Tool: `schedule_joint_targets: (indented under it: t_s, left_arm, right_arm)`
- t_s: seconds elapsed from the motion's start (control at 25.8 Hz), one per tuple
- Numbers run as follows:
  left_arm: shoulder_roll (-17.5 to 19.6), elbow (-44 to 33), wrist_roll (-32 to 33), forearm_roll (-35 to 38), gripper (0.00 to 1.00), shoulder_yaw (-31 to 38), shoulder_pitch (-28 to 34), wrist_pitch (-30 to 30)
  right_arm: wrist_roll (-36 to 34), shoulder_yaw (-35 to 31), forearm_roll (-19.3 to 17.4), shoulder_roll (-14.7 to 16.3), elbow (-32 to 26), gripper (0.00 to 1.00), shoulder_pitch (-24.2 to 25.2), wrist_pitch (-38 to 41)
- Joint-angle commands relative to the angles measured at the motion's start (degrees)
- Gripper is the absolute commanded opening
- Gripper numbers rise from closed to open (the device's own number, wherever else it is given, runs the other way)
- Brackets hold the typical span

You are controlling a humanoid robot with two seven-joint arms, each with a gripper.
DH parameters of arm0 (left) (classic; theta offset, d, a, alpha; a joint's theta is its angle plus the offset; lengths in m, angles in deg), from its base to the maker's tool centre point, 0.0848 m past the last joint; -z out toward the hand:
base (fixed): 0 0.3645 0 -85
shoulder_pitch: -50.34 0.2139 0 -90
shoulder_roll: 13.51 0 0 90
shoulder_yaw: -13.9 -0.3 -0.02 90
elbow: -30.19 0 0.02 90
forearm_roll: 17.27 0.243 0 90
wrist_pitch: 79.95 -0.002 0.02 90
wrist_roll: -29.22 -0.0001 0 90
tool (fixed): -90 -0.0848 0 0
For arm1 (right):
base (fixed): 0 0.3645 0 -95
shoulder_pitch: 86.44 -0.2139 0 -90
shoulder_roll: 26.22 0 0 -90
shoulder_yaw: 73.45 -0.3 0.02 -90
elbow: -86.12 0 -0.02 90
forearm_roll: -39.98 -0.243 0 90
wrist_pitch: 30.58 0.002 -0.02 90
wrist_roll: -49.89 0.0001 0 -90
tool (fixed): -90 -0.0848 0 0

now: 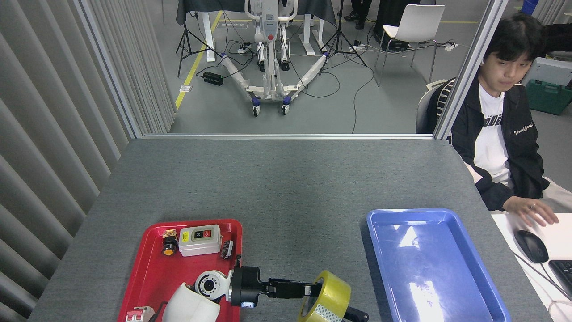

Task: Place and move tape with both arms
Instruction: 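Hand the tape roll from the left gripper to the right gripper, then lower the tape roll into the blue tray with the right gripper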

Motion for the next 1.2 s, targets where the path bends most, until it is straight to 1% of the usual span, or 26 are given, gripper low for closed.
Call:
schedule_joint_targets:
  t_s: [0.0, 0.04, 0.27, 0.39, 0.43, 0.46, 0.5, 0.58, 0.62, 0.66, 0.74, 0.77, 0.85, 0.89, 0.97, 1.01, 1.05, 1.12, 1.16]
  left_arm:
    - [0.6, 0.1, 0.0, 0.0, 0.93, 0.0, -0.4, 0.2]
    - [0.7, 0.0, 0.0, 0.0, 0.99, 0.0, -1.0, 0.2]
    - [3.2, -0.4, 0.0, -0.1, 0.99, 0.6, -3.4, 0.2]
    - [7.2, -1.2, -0.5, -0.1, 0.99, 2.7, -4.1, 0.2]
    - [8.2, -2.6, -1.2, 0.1, 0.99, 3.0, -3.9, 0.2]
    - [9.6, -4.6, -2.7, 0.5, 0.96, 3.2, -3.5, 0.2]
    - [11.5, -6.6, -4.8, 1.4, 0.92, 3.1, -2.9, 0.2]
    - [15.4, -11.9, -10.5, 4.9, 0.90, 3.1, -0.2, -0.4]
    - [17.5, -15.8, -14.3, 7.9, 0.88, 3.1, 1.9, -4.1]
    - [19.7, -20.4, -18.5, 12.1, 0.88, 3.1, 3.9, -8.4]
    - [23.1, -29.9, -27.7, 22.1, 0.88, 3.0, 8.4, -17.6]
    - [23.8, -34.8, -33.0, 27.4, 0.88, 3.0, 11.7, -22.1]
    - [23.7, -42.7, -45.2, 37.5, 0.88, 3.1, 18.6, -29.4]
    - [23.3, -45.0, -51.6, 42.0, 0.89, 3.0, 21.2, -31.9]
    - [21.7, -46.8, -61.5, 49.8, 0.90, 2.8, 24.4, -34.6]
    - [20.6, -46.9, -64.6, 52.5, 0.90, 2.8, 25.7, -35.2]
    - [19.3, -46.6, -66.0, 54.9, 0.90, 2.9, 26.8, -35.6]
    - [17.5, -45.8, -66.3, 59.5, 0.89, 3.3, 27.6, -36.5]
    - [16.9, -45.8, -66.8, 62.4, 0.89, 3.5, 28.4, -38.3]
  right_arm:
    - [0.0, -0.9, 0.0, 0.3, -0.2, 0.00, 0.2, -0.1]
    - [0.0, -1.4, -0.1, 0.3, -0.2, 0.00, 0.3, -0.1]
    - [-0.1, -6.0, -0.4, 1.6, -0.1, 0.00, 0.9, -0.1]
    - [0.0, -10.3, -0.7, 2.2, 0.2, 0.00, 1.2, -0.1]
    - [0.1, -11.9, -0.7, 2.3, 0.5, 0.00, 1.2, -0.1]
    - [0.2, -13.4, -0.7, 2.5, 1.0, 0.00, 1.0, -0.1]
    - [0.9, -14.7, -0.7, 2.5, 1.5, 0.00, 0.8, -0.1]
    - [6.0, -16.0, -0.8, 2.6, 2.5, 0.00, 0.1, -0.1]
    - [8.4, -16.0, -1.4, 2.7, 3.0, 0.00, -0.4, -0.1]
    - [10.4, -16.0, -2.8, 3.1, 3.1, 0.00, -1.7, -0.6]
    - [13.3, -15.4, -5.8, 3.5, 3.2, 0.00, -3.9, -12.9]
    - [15.5, -15.2, -6.5, 3.8, 3.3, 0.00, -4.6, -20.4]
    - [21.3, -13.5, -7.1, 5.9, 3.4, 0.00, -7.1, -32.4]
    - [23.5, -11.9, -7.7, 7.2, 4.1, 0.00, -8.4, -35.7]
    - [26.4, -10.1, -11.2, 8.9, 5.8, 0.00, -10.4, -40.7]
    - [27.3, -9.9, -12.4, 9.4, 6.2, 0.00, -11.2, -42.8]
    - [28.8, -9.7, -13.1, 10.0, 6.4, 0.00, -12.2, -44.5]
    - [33.4, -9.6, -13.5, 11.3, 7.6, 0.00, -14.3, -46.3]
    - [36.5, -9.2, -14.2, 11.9, 8.1, 0.00, -15.5, -47.2]
